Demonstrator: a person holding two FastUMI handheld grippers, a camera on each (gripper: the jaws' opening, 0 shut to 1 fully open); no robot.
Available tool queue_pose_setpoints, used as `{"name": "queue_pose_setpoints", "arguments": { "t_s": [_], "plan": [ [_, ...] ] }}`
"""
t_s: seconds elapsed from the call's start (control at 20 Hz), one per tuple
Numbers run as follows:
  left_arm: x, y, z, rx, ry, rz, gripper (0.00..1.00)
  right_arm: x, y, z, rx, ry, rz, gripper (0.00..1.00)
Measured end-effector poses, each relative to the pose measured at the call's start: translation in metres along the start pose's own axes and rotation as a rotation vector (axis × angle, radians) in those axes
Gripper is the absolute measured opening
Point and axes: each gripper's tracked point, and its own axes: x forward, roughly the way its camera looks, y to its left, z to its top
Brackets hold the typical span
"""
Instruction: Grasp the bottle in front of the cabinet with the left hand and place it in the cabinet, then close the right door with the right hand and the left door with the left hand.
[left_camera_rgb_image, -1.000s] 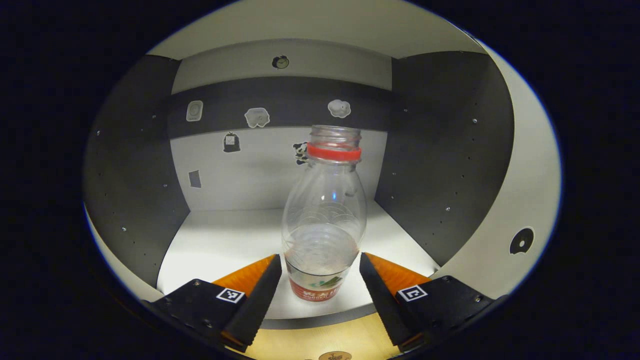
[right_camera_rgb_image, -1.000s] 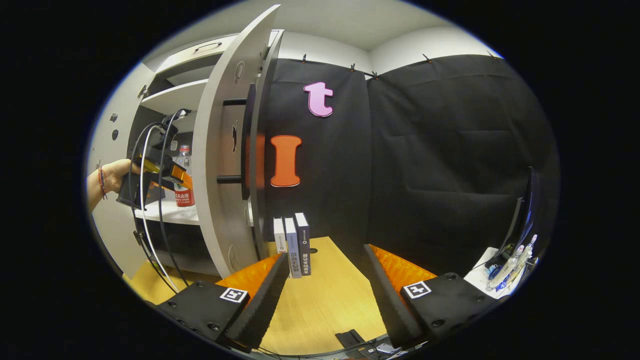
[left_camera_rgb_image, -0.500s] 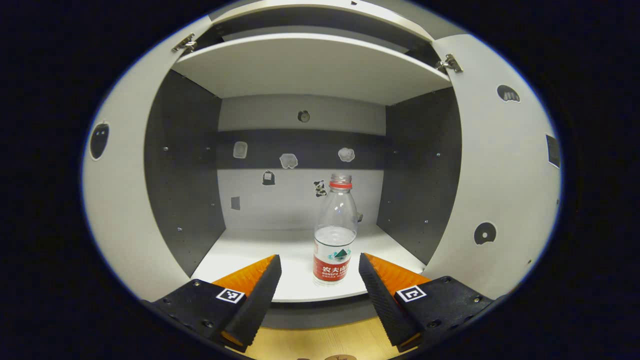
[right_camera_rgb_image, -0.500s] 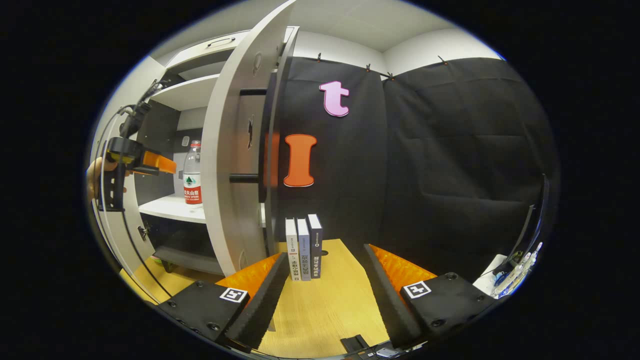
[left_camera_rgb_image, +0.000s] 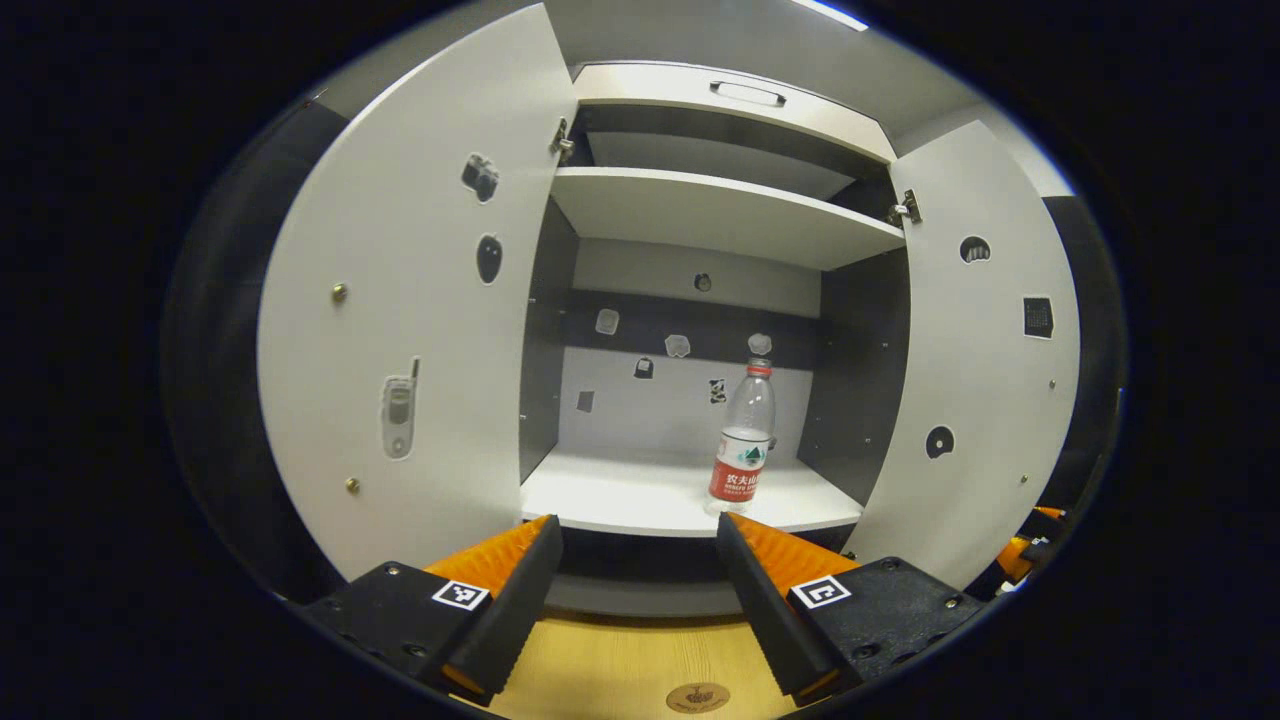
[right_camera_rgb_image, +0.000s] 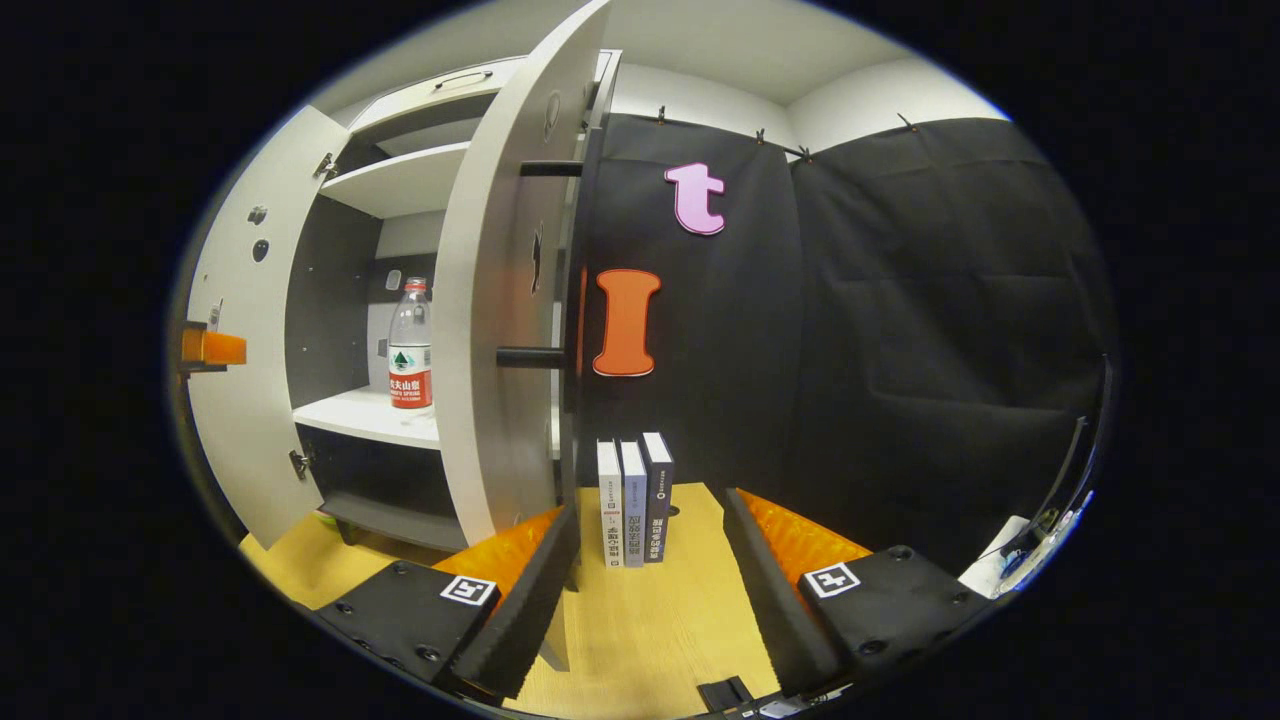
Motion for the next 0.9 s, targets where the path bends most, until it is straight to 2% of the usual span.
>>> {"name": "queue_pose_setpoints", "arguments": {
  "t_s": [0.1, 0.45, 0.9],
  "plan": [
    [-0.017, 0.014, -0.002, -0.003, -0.036, 0.019, 0.95, 0.000, 0.000, -0.001, 0.000, 0.002, -0.007, 0.96],
    [-0.043, 0.045, -0.015, -0.053, -0.022, 0.034, 0.95, -0.004, 0.013, 0.001, -0.019, -0.013, -0.038, 0.95],
    [-0.054, 0.063, -0.014, -0.061, -0.025, 0.013, 0.95, -0.006, 0.054, 0.003, -0.022, -0.022, -0.004, 0.95]
  ]
}}
